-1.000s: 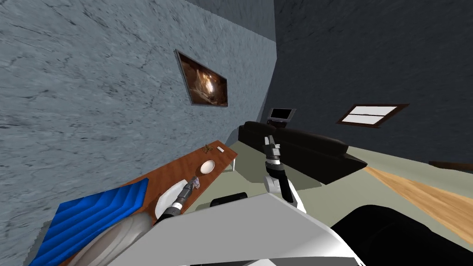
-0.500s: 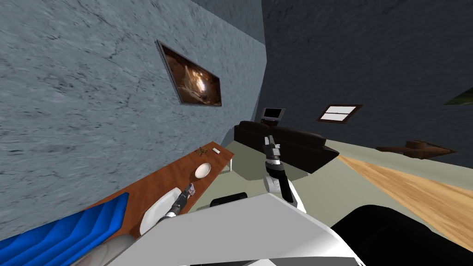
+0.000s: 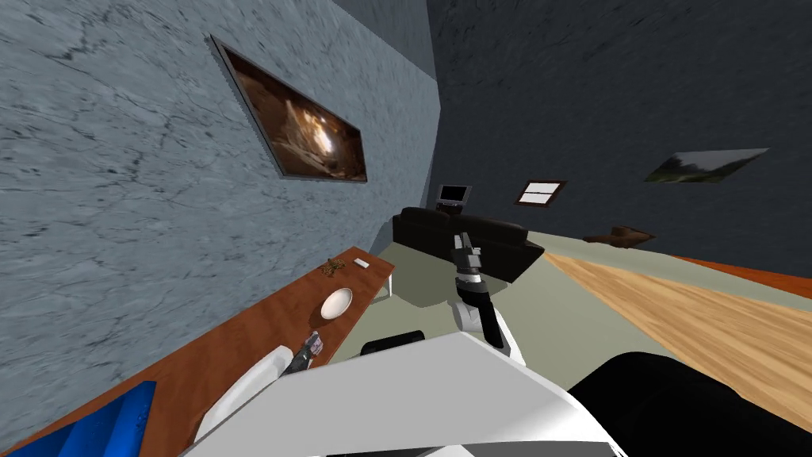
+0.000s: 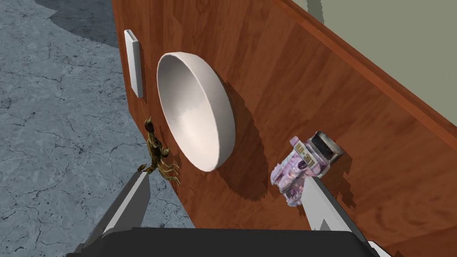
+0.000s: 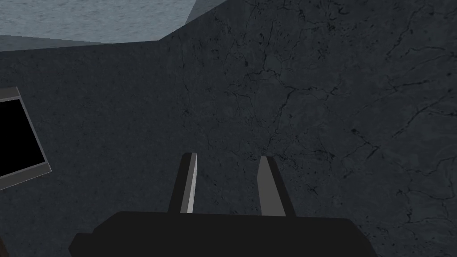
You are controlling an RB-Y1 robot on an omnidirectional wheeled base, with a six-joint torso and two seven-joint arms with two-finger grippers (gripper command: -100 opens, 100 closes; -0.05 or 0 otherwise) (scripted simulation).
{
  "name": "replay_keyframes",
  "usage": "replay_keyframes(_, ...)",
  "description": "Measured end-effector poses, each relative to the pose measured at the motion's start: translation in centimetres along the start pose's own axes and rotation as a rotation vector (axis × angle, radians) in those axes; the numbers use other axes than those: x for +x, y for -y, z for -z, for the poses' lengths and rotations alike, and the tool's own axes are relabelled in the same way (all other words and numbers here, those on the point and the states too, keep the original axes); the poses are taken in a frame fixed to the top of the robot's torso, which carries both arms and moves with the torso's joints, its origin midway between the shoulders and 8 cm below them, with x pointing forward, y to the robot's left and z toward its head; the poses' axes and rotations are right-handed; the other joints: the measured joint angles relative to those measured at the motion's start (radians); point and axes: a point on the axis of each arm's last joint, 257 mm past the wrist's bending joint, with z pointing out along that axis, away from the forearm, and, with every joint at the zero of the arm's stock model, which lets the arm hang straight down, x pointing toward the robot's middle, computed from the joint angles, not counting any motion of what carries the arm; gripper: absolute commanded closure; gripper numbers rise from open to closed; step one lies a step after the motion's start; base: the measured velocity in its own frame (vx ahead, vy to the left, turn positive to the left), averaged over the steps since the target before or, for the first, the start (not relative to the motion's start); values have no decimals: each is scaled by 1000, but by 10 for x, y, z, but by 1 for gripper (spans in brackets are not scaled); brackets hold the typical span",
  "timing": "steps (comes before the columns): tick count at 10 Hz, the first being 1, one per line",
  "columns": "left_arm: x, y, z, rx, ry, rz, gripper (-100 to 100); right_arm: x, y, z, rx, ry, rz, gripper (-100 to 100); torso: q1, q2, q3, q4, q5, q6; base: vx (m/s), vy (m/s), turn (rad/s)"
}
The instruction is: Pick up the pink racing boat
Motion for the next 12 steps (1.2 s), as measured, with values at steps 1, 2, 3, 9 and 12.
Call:
replay_keyframes(1,-3,-11,4,-28,6,8,-100,0,0,0,0,0,0,0,0,0,0,0,0,-1,11,4,43)
replay_keyframes(2,-5,-20,4,-46,11,13,-100,0,0,0,0,0,0,0,0,1,0,0,0,-1,27,-4,-322)
replay_keyframes(3,-7,-33,11,-75,16,17,-100,0,0,0,0,0,0,0,-1,0,0,0,0,0,29,14,-161)
replay_keyframes(9,-32,-93,31,-230,59,56,-100,0,0,0,0,0,0,0,0,0,0,0,0,-1,33,11,-171)
replay_keyframes(12,-42,-132,55,-324,87,80,-100,0,0,0,0,0,0,0,0,-1,0,0,0,-1,44,17,-267)
